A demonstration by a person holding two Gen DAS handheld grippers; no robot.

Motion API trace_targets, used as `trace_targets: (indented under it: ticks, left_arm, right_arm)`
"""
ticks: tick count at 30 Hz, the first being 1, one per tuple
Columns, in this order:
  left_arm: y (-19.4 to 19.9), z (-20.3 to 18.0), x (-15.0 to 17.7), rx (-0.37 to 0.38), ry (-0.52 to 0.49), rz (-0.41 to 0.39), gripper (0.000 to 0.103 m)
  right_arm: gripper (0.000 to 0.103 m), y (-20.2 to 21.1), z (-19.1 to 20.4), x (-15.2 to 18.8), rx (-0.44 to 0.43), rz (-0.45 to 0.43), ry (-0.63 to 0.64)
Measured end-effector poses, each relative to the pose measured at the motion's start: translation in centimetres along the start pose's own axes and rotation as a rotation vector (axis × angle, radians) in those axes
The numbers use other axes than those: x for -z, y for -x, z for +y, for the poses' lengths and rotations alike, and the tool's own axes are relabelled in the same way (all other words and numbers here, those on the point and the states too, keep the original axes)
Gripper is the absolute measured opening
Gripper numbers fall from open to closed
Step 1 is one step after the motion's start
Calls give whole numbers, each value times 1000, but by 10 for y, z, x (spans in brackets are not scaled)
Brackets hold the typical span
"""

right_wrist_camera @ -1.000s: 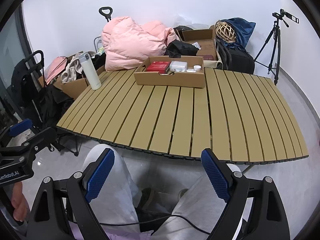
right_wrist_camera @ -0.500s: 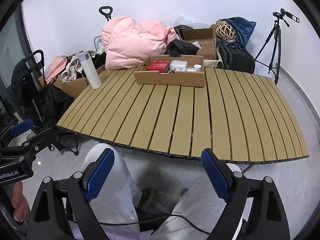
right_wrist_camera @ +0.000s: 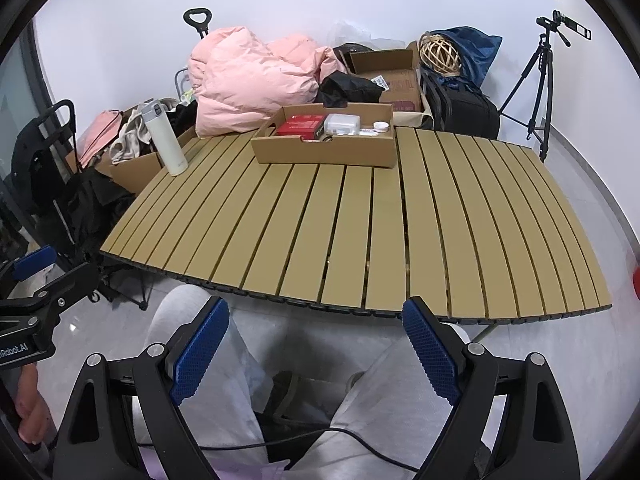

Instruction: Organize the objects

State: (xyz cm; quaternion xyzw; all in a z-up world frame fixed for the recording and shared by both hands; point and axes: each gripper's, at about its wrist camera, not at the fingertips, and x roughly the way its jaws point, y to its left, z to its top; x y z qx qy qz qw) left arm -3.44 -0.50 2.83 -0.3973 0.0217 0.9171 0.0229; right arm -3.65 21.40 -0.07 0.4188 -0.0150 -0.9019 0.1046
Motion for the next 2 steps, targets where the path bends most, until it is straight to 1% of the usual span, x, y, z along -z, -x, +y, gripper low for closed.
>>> trace_targets:
  ticks: [2]
  left_arm:
    - [-6,-1,0,13,1,20,103]
  right_arm:
    - [91,-3,-1,1,1,7,-2]
